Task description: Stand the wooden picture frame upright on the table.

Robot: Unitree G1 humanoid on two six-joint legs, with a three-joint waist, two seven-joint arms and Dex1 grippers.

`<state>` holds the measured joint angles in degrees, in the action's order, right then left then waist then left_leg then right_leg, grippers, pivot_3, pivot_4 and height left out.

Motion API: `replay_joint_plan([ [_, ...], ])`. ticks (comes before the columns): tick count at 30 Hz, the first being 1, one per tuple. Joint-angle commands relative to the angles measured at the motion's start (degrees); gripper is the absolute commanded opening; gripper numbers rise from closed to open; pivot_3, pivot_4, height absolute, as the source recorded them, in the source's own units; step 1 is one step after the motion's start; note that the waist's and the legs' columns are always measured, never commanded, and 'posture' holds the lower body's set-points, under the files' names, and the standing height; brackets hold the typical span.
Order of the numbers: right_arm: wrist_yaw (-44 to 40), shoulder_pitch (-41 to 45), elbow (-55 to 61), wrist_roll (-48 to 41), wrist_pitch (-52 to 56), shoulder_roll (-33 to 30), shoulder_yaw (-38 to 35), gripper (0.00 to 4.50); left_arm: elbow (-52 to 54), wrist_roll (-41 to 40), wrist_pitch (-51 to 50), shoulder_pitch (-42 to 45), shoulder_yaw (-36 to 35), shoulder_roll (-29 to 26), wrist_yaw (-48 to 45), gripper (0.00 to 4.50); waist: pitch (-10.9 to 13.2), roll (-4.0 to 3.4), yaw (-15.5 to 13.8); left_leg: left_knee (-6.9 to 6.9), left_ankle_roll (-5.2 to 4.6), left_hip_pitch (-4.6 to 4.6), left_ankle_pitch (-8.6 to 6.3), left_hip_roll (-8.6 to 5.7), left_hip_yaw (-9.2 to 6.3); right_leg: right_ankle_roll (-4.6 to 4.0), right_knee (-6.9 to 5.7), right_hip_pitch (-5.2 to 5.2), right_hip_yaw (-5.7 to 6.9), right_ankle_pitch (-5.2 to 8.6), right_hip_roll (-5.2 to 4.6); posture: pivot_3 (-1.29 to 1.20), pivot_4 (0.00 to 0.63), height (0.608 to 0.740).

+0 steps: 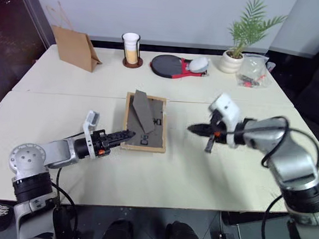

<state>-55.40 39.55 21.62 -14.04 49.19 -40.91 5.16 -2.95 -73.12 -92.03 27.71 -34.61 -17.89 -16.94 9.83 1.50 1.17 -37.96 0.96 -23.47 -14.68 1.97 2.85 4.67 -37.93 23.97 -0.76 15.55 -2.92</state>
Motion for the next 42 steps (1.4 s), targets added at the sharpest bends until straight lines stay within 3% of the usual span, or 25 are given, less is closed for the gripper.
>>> replay_joint_plan([
  [1, 0.86, 6.54, -3.07, -7.09, 4.98, 5.3, -2.96, 0.86, 1.84, -8.74, 0.46, -0.66, -1.41, 1.55, 4.09, 1.03, 0.0, 0.0, 0.03, 0.01, 0.0, 0.01, 0.0, 0.06, -0.02, 0.0, 0.0, 0.0, 0.0, 0.0, 0.01, 0.0, 0.15, 0.74],
  [8, 1.24, 13.93, -13.85, -12.02, 6.22, 13.55, -1.3, 4.36, 4.87, -21.97, 7.93, -5.89, 4.66, 1.55, 13.85, 1.03, 0.0, 0.01, -0.46, 0.06, 0.01, -0.02, 0.0, -0.05, 0.0, 0.0, 0.0, 0.03, 0.04, 0.0, -0.41, 0.0, 0.15, 0.74],
  [16, -0.01, 16.42, -21.91, -12.63, 4.52, 17.47, 1.63, 4.44, 8.75, -33.98, 18.34, -10.82, 13.46, -4.02, 19.95, 1.03, 0.01, 0.0, -0.36, 0.11, 0.0, -0.05, -0.01, -0.16, 0.05, -0.02, 0.08, 0.05, 0.08, 0.0, -0.65, 0.0, 0.15, 0.74],
  [21, -0.45, 15.25, -17.96, -15.19, 6.19, 18.78, 2.85, 4.44, 10.23, -36.87, 23.43, -12.93, 17.4, -6.95, 20.95, 1.03, 0.01, -0.01, -0.12, 0.25, 0.01, -0.09, -0.01, -0.16, 0.07, -0.03, 0.16, 0.13, 0.07, 0.01, -0.64, 0.0, 0.15, 0.74],
  [30, 2.34, 14.18, -8.92, -21.28, 12.73, 15.97, -1.23, 4.44, 10.35, -37.67, 28.77, -14.24, 21.5, -9.62, 20.23, 1.03, 0.02, -0.01, -0.36, 0.31, 0.0, -0.13, -0.01, -0.16, 0.08, -0.18, 0.34, 0.12, 0.09, 0.09, -0.66, 0.0, 0.15, 0.74],
  [36, 3.92, 11.7, -3.12, -22.19, 14.27, 10.19, -2.27, 4.44, 10.76, -38.65, 30.13, -14.76, 22.83, -11.05, 19.42, 1.03, 0.02, -0.02, -0.38, 0.64, 0.0, -0.13, 0.0, -0.17, 0.1, -0.2, 0.7, 0.1, 0.09, 0.09, -0.66, 0.0, 0.15, 0.74],
  [42, 2.44, 8.19, -2.67, -8.06, -2.47, -1.55, 5.08, 4.44, 12.68, -39.88, 30.82, -15.4, 23.35, -12.25, 18.57, 1.03, 0.03, -0.03, -0.35, 0.84, 0.0, -0.14, -0.01, -0.18, 0.18, -0.19, 0.88, 0.14, 0.09, 0.09, -0.63, 0.0, 0.15, 0.74],
])
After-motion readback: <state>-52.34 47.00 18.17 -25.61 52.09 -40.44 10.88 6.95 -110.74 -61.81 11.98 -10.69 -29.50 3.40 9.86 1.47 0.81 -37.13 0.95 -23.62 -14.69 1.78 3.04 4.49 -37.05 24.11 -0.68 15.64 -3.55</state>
